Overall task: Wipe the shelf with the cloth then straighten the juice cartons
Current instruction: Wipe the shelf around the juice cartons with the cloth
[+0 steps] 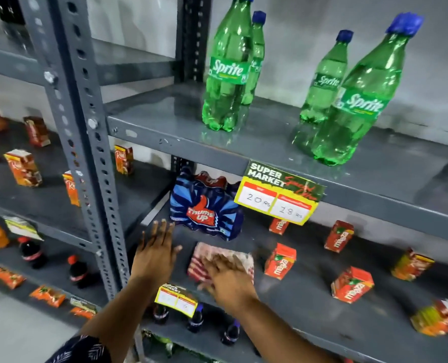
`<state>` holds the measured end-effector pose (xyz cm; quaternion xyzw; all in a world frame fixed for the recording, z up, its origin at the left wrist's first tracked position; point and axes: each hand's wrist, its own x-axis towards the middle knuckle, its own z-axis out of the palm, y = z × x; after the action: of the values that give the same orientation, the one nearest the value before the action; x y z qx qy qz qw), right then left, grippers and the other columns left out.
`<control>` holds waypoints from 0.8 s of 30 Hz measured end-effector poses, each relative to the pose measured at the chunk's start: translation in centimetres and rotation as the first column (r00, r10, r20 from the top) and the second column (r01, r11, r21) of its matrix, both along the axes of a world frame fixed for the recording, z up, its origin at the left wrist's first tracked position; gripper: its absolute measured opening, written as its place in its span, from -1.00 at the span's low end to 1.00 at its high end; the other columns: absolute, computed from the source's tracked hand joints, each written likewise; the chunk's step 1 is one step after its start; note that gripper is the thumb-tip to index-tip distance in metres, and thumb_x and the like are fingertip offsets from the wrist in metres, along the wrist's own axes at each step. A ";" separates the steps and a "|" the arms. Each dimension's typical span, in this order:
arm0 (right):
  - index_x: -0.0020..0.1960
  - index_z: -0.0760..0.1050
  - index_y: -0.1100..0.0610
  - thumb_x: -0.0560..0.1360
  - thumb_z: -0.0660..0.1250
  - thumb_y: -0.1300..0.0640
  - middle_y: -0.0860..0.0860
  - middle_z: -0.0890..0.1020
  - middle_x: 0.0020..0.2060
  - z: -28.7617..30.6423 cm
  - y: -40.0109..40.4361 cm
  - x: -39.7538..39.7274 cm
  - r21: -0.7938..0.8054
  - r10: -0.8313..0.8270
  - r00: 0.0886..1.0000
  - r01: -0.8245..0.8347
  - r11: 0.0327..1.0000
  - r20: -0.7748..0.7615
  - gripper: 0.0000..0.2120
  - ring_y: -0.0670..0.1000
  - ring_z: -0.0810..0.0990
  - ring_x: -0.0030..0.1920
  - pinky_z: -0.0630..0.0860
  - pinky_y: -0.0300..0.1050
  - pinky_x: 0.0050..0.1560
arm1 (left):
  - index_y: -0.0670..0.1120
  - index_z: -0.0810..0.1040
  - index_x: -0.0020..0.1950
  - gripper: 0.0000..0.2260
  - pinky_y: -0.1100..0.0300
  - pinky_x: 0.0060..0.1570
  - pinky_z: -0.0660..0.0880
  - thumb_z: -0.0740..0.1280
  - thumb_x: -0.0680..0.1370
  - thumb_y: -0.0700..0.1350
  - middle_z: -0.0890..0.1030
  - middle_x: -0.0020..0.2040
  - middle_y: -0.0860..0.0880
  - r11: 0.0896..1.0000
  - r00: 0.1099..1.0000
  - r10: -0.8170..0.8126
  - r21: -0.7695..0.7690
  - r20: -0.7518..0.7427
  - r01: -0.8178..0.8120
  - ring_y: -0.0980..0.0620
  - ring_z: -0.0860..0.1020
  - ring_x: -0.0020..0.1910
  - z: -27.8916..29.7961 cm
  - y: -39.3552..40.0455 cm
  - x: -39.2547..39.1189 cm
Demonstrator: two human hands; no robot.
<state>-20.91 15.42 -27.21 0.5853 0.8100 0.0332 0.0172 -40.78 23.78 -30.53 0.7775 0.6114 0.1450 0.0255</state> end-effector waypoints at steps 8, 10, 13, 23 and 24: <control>0.54 0.09 0.14 0.47 -0.28 -0.41 0.10 0.14 0.53 -1.0 0.6 -0.7 -0.099 -0.058 0.989 0.045 0.994 -0.137 -0.14 0.10 0.12 0.51 -0.11 0.07 0.43 | -0.11 -0.07 0.54 -0.27 0.07 0.42 -0.22 -0.32 0.44 0.21 -0.04 0.57 -0.06 0.976 0.979 -0.201 -0.088 -0.022 0.199 0.00 -0.14 0.52 -2.4 -0.6 1.5; 0.56 -0.04 0.13 0.40 -0.23 -0.47 0.08 -0.01 0.55 -2.1 0.6 -0.6 -0.163 -0.082 0.991 0.063 0.985 -0.109 -0.06 0.10 -0.03 0.54 -0.18 0.11 0.44 | -0.11 -0.07 0.54 -0.26 0.11 0.42 -0.23 -0.34 0.42 0.20 -0.04 0.57 -0.07 0.973 0.977 -0.209 -0.111 -0.041 0.204 0.00 -0.11 0.53 -2.9 -0.7 2.0; 0.49 0.25 0.12 0.46 -0.01 -0.45 0.08 0.32 0.46 -3.9 -0.6 -0.3 -0.128 -0.126 0.992 0.122 0.984 -0.021 -0.17 0.09 0.31 0.44 0.21 0.17 0.36 | -0.12 -0.03 0.54 -0.27 0.12 0.41 -0.22 -0.32 0.45 0.22 0.00 0.56 -0.08 0.976 0.977 -0.202 -0.099 -0.063 0.195 -0.02 -0.07 0.53 -3.5 -0.9 1.9; 0.37 0.43 -0.04 0.18 0.41 0.11 -0.09 0.53 0.30 -4.4 -5.5 2.1 -0.028 -0.016 0.990 0.012 1.000 -0.138 -0.26 -0.08 0.49 0.30 0.43 -0.03 0.26 | -0.15 -0.01 0.53 -0.28 0.04 0.45 -0.21 -0.26 0.51 0.26 0.00 0.55 -0.08 0.975 0.977 -0.209 -0.083 -0.035 0.205 0.02 -0.17 0.49 -3.5 -2.7 2.5; 0.35 0.45 -0.05 0.11 0.46 0.14 -0.10 0.54 0.29 -4.4 -6.5 2.4 -0.020 -0.005 0.990 0.002 1.000 -0.138 -0.21 -0.09 0.51 0.28 0.44 -0.06 0.25 | -0.15 -0.02 0.53 -0.28 0.05 0.45 -0.23 -0.28 0.51 0.26 0.00 0.55 -0.08 0.973 0.975 -0.219 -0.080 -0.037 0.216 0.03 -0.18 0.49 -3.4 -3.3 2.9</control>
<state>-18.50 8.96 -31.64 0.5874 0.8085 -0.0155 -0.0331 -37.88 20.48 -33.93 0.8413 0.5281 0.1004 0.0568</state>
